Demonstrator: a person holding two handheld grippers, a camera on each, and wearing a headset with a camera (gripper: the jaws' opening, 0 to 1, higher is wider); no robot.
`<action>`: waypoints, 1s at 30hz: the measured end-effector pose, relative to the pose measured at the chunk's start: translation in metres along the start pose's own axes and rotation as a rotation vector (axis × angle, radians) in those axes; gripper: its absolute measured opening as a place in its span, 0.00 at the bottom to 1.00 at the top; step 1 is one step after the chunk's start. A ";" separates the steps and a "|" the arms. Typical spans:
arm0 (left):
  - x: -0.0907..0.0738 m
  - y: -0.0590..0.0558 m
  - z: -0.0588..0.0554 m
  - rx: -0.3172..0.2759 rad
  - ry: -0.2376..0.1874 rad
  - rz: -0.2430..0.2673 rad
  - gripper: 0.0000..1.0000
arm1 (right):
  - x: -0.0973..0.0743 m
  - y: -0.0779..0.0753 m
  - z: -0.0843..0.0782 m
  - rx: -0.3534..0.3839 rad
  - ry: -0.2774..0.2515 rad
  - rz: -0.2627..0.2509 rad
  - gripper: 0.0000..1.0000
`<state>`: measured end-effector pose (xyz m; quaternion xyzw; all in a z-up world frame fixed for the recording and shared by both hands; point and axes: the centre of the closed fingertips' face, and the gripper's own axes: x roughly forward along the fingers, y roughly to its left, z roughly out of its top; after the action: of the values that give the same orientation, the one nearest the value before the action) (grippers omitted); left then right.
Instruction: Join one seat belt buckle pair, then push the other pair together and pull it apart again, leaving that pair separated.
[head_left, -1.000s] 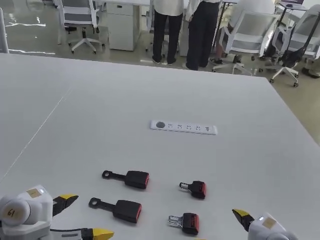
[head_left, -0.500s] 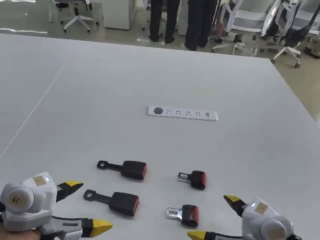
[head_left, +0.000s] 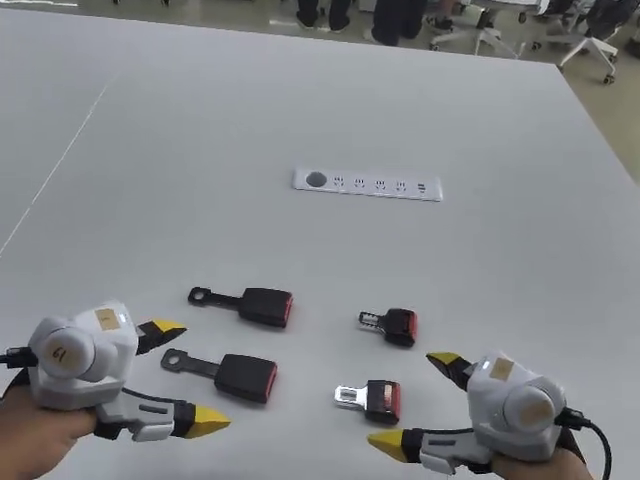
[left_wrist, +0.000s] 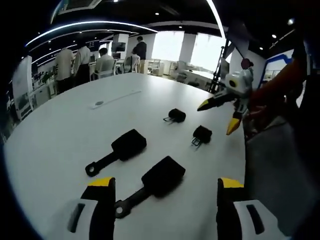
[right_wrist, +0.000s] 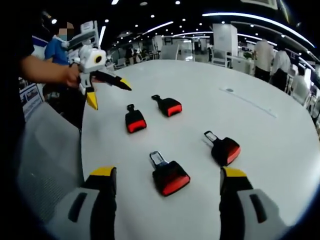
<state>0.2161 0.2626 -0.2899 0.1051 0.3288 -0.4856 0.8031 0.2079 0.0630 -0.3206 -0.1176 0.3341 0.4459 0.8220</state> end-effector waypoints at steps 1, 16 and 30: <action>0.004 -0.001 -0.002 0.038 0.030 -0.020 0.85 | 0.002 -0.001 0.000 -0.028 0.011 0.015 0.87; 0.033 0.001 -0.016 0.200 0.145 -0.161 0.76 | 0.022 -0.003 -0.014 -0.065 0.073 0.134 0.75; 0.064 0.010 -0.045 0.404 0.259 -0.266 0.57 | 0.030 0.007 -0.037 -0.200 0.194 0.247 0.61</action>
<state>0.2250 0.2442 -0.3661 0.2803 0.3360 -0.6252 0.6462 0.1973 0.0689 -0.3673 -0.1992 0.3777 0.5611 0.7091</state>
